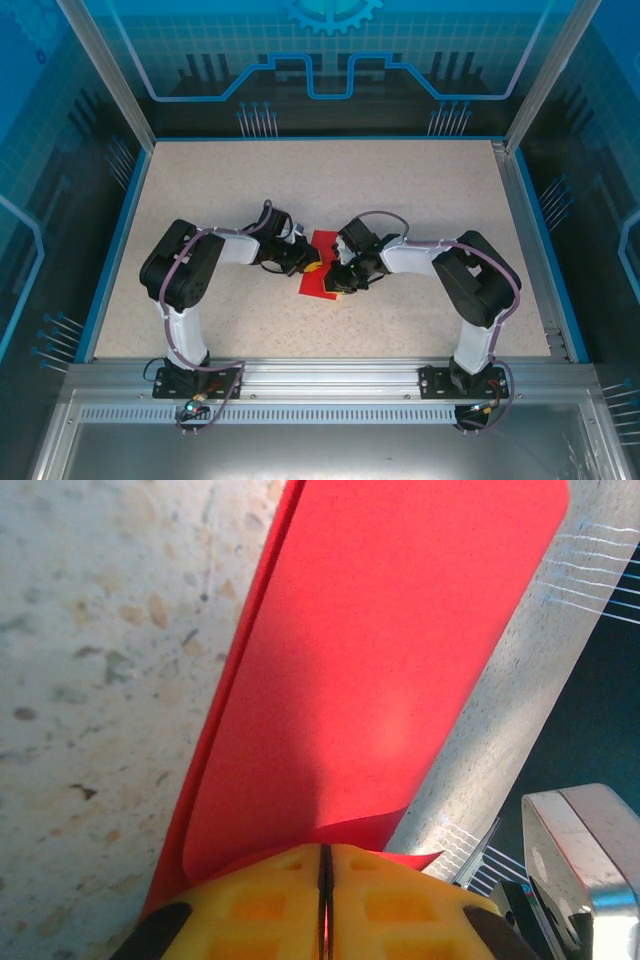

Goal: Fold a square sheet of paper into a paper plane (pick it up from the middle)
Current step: Fold the triangle a second time at the center of the table.

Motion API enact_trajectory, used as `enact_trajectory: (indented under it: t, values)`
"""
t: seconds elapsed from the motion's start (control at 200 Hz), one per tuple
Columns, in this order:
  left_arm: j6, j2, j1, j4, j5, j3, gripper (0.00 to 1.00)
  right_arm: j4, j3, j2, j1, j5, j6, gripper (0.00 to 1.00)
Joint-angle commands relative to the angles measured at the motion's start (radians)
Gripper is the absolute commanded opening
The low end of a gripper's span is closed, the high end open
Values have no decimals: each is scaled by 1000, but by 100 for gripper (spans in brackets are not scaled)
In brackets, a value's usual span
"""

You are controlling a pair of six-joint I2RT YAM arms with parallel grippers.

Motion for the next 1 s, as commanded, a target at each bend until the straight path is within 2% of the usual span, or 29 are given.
enact_trajectory:
  t: [0.0,0.105,0.23,0.315,0.38,0.59,0.855,0.99]
  values:
    - [9,1,2,-69,-53,3,12,-55,-13,38,-8,27,-14,13]
    - [30,-45,2,-85,-61,14,20,-61,-35,50,-7,33,-10,9]
    - [70,-118,1,-128,-66,40,33,-60,-42,58,-8,34,-5,8]
    - [94,-166,-6,-166,-71,46,35,-62,-37,55,-8,33,-3,8]
    - [113,-195,-16,-198,-85,46,34,-67,-29,55,-8,35,-3,8]
    - [117,-184,-85,-252,-127,39,18,-71,-25,64,-7,34,-4,8]
    - [80,-126,-132,-156,-150,6,15,-66,-41,61,-8,36,-1,8]
    - [106,-71,-132,-185,-153,33,13,-67,-43,68,-7,37,-1,8]
